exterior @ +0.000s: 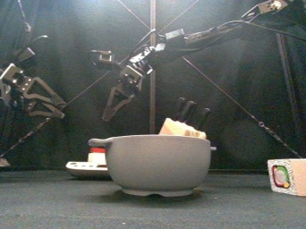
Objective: Grab salmon sushi
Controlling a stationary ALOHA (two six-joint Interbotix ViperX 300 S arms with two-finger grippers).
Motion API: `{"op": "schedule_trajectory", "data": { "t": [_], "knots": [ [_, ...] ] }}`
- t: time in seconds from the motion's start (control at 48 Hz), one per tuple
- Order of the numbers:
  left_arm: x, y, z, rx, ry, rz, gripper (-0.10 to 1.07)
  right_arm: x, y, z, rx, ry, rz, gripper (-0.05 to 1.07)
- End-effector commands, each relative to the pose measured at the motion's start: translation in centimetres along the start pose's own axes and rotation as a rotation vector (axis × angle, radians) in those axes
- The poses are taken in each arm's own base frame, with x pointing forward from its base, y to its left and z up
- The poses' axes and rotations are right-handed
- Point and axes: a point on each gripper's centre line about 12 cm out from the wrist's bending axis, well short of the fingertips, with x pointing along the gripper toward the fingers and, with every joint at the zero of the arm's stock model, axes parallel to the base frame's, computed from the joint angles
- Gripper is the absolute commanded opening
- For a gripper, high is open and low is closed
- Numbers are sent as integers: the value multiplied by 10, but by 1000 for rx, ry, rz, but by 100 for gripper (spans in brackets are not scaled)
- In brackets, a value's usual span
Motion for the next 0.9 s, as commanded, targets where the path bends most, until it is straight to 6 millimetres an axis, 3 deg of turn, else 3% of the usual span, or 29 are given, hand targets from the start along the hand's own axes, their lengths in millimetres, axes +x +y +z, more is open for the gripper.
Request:
{"op": "schedule_trajectory", "data": {
  "t": [0.0, 0.146, 0.562, 0.875],
  "knots": [
    [2, 0, 6, -1, -17, 2, 95, -21, -2, 11, 4, -45, -31, 51],
    [2, 0, 6, -1, -17, 3, 95, -15, 1, 3, 15, -20, -19, 56],
    [2, 1, 5, -6, -15, 7, 95, 11, 3, -11, -47, 73, -61, 93],
    [1, 2, 3, -8, -12, 11, 95, 30, 2, -17, -84, 107, -79, 97]
  ]
}}
